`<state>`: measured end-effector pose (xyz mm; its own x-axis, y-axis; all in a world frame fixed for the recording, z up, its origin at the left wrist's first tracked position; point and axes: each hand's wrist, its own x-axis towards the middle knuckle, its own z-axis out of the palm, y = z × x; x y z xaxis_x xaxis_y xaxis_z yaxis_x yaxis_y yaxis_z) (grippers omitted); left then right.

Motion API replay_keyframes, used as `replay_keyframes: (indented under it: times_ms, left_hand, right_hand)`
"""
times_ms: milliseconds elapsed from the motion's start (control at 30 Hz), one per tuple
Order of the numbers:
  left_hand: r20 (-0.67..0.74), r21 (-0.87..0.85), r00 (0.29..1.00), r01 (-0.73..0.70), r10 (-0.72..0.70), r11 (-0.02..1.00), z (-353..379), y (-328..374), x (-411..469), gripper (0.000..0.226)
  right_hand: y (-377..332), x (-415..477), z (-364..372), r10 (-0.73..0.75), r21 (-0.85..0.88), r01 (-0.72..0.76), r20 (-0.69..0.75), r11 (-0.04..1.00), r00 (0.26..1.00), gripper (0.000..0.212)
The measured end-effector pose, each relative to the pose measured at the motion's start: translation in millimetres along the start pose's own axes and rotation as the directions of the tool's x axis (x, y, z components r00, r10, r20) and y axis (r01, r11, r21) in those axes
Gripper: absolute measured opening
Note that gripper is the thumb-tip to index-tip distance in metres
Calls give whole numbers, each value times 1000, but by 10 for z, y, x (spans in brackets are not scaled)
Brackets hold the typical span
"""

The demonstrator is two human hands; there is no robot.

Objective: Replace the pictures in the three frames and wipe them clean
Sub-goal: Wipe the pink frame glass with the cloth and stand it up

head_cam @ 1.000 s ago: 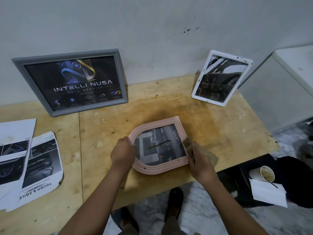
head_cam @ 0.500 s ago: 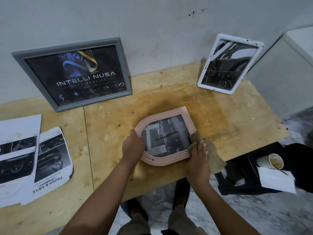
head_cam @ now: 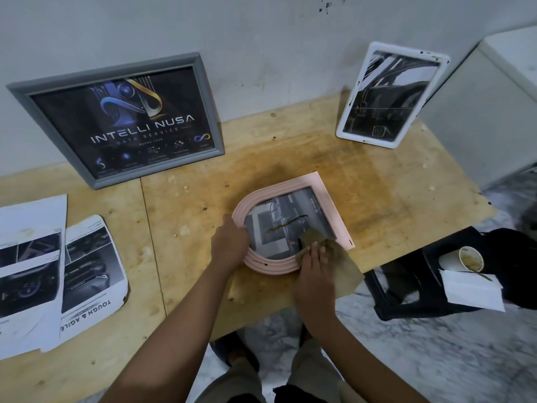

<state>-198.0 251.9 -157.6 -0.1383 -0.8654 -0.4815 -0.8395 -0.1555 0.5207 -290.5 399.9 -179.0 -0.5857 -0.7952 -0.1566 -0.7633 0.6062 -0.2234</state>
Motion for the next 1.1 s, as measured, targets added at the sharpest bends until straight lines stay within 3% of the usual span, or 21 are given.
replay_keyframes:
  times_ms: [467,700,1100]
  left_hand:
    - [72,11,997,-19,18,1000,-47,-166,-50,42]
    - [167,58,985,-64,53,996,-149,-135,42,47]
    - [230,126,972,-87,56,988,-183,-76,109,40]
  right_hand:
    - [-472,-474,353,-208,134,210,-32,968,978,49]
    - [-412,-431,366,-265,118,278,-118,953,957,49]
    - [-321,-333,319,-443,23,448,-112,894,890,45]
